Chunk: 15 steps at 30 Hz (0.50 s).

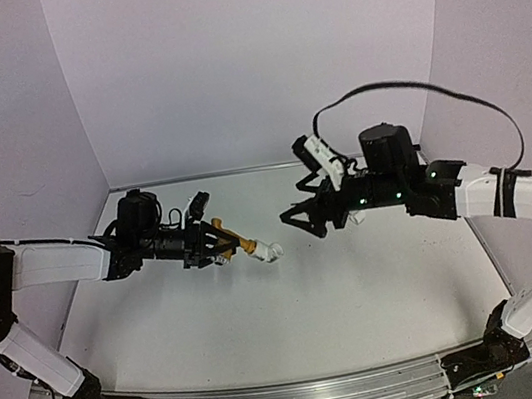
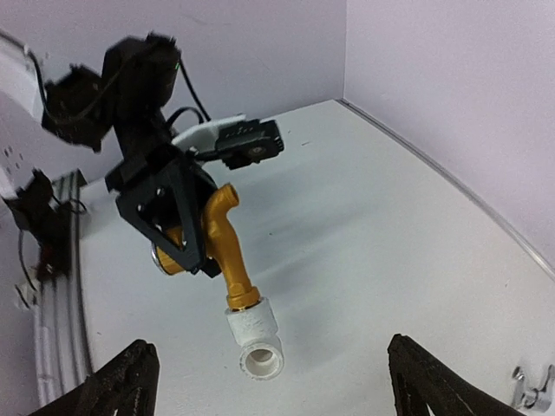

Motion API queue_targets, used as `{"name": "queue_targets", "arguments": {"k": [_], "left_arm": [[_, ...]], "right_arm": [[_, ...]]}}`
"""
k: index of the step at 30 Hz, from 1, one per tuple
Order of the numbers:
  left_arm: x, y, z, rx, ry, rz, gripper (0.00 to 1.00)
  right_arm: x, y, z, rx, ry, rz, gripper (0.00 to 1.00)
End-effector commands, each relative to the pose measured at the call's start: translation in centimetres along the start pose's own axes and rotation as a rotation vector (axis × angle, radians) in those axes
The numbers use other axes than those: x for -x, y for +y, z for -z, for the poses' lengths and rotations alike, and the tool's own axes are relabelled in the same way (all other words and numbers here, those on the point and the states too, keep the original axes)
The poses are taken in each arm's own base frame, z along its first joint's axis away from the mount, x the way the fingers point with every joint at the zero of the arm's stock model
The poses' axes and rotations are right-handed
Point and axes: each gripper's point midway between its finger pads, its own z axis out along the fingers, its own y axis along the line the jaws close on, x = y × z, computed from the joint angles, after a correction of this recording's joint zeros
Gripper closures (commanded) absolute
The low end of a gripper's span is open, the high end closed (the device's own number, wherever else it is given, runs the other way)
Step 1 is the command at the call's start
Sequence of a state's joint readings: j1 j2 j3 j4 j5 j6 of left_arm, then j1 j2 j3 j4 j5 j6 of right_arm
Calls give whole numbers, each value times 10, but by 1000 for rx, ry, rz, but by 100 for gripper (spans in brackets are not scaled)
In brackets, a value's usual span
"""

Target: Install the water faucets

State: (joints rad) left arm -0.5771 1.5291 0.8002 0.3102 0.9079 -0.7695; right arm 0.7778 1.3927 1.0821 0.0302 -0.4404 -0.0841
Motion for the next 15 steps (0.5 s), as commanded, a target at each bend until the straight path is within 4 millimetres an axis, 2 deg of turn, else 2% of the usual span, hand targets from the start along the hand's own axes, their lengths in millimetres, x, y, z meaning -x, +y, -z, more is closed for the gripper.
{"name": "queue_targets", "arguments": {"k": [1, 7, 15], "left_arm": [[28, -48, 8, -89, -63, 12, 100], [28, -62, 13, -117, -61, 35, 100], [32, -83, 20, -149, -74, 9, 100]], "right_arm": [[-19, 17, -24, -178, 41, 372, 8], [-21, 24, -44, -249, 34, 520, 7], [-43, 29, -79, -197, 87, 533, 8]]}}
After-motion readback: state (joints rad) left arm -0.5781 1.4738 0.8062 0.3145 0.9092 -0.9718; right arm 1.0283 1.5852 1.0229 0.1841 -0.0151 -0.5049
